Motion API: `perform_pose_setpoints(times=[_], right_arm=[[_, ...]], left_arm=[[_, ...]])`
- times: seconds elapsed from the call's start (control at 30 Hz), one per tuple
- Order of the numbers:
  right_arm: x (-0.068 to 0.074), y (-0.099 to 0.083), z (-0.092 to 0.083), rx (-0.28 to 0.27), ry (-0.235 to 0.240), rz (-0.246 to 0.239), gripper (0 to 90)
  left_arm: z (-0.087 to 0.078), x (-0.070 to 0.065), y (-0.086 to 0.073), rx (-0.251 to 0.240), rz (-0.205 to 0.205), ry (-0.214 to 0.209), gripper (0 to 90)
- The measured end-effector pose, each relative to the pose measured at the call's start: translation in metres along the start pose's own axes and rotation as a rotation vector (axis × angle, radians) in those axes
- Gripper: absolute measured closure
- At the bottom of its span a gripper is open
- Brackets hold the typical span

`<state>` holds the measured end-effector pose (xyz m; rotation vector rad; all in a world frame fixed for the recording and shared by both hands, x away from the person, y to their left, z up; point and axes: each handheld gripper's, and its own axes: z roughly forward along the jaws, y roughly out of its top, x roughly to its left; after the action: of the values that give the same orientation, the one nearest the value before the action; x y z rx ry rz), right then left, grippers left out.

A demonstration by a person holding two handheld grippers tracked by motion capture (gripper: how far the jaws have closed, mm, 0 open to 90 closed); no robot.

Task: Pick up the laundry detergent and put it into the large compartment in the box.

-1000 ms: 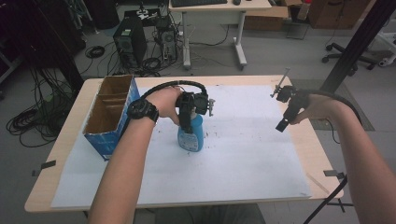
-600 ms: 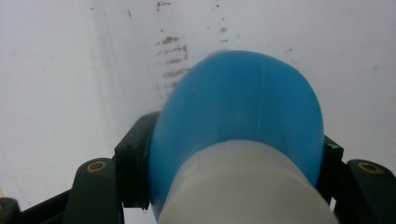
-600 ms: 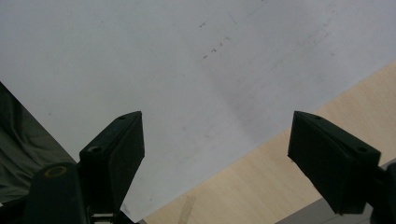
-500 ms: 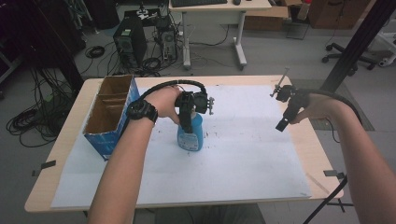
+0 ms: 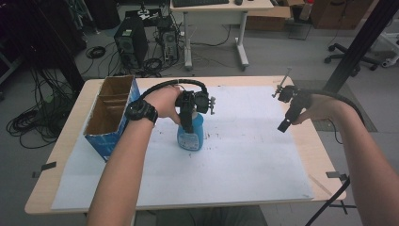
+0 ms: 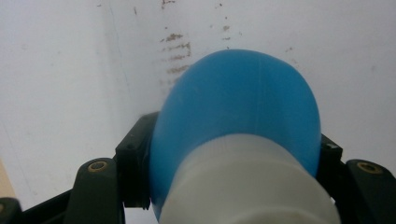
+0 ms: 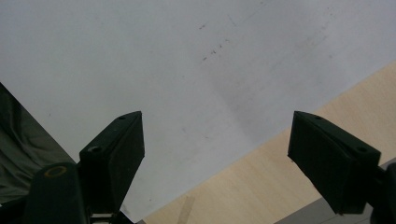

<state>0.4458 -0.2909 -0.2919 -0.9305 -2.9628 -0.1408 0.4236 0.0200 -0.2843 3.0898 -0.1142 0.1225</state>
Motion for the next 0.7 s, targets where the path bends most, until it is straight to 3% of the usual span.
perform_pose_setpoints(times=[0.17, 0.7], right_arm=[[0.001, 0.001, 0.001, 0.003, -0.002, -0.006, 18.6], [0.005, 0.000, -0.005, -0.012, -0.011, -0.011, 18.6]], left_arm=[[-0.004, -0.002, 0.003, 0.005, 0.007, 0.013, 35.8], [-0.034, -0.004, 0.009, 0.015, -0.027, 0.032, 35.9]])
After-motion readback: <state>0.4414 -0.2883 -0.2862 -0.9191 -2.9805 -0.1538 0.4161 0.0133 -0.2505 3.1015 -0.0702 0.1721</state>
